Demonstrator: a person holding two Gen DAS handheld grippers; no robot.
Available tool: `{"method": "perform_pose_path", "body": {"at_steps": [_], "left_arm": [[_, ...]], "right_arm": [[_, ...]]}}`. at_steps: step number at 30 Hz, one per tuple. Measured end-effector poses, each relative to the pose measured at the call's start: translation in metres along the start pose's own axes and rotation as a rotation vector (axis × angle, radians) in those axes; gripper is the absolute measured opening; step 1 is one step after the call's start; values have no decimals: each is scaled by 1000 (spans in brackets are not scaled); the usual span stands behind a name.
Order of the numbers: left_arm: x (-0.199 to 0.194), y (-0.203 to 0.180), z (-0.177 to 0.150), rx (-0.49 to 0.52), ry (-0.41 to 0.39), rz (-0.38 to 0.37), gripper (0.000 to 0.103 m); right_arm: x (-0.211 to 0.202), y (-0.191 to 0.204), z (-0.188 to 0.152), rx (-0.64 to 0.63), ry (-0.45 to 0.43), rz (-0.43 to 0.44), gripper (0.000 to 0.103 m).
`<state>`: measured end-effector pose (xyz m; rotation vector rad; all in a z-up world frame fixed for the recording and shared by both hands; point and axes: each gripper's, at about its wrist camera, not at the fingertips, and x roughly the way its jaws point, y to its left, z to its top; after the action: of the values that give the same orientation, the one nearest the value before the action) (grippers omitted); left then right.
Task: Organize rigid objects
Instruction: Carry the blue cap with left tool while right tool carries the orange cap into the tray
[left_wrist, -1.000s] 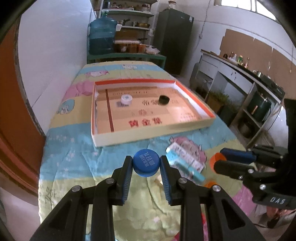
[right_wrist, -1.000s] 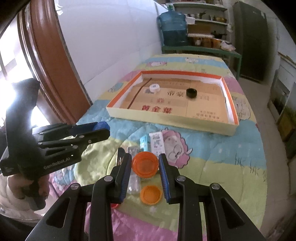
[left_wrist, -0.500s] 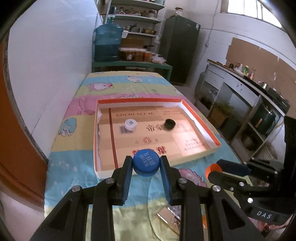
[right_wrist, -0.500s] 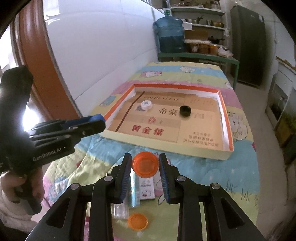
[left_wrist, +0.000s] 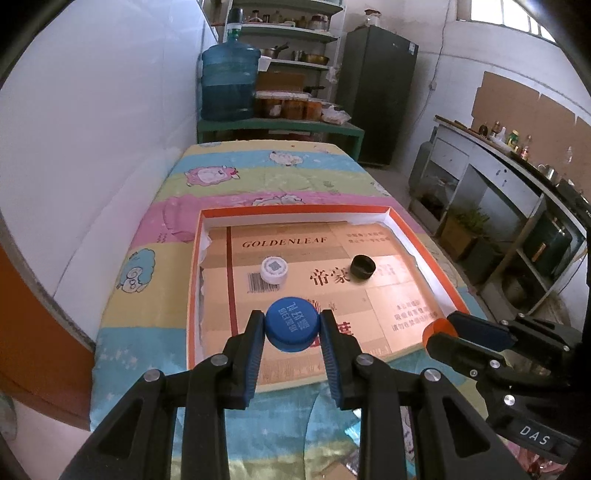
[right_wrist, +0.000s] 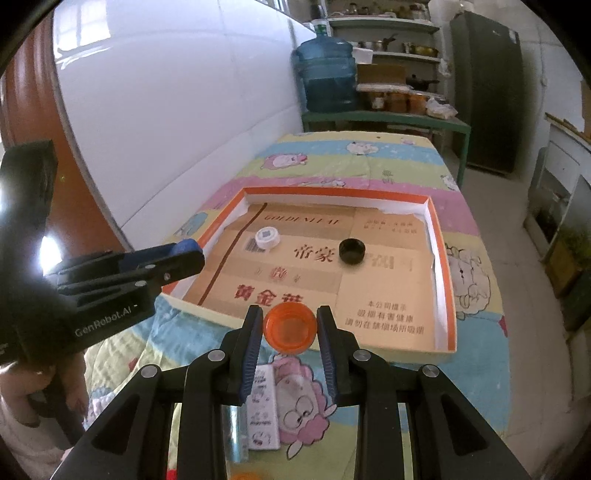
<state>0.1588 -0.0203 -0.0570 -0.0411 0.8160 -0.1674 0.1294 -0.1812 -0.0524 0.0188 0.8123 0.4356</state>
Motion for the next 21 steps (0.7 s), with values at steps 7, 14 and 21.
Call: {"method": "perform_pose_path", "body": {"at_steps": [7,14,21], "left_arm": [[15,-5,10,9,12,-6,31],[35,-10,18,6,34,-31,31],[55,-14,25,9,58,-36,31]], "right_arm": [[12,-12,8,17,6,-1,31],[24,-29,12,43,19,-15,31],[40,-47,15,72,38,-28,31]]}}
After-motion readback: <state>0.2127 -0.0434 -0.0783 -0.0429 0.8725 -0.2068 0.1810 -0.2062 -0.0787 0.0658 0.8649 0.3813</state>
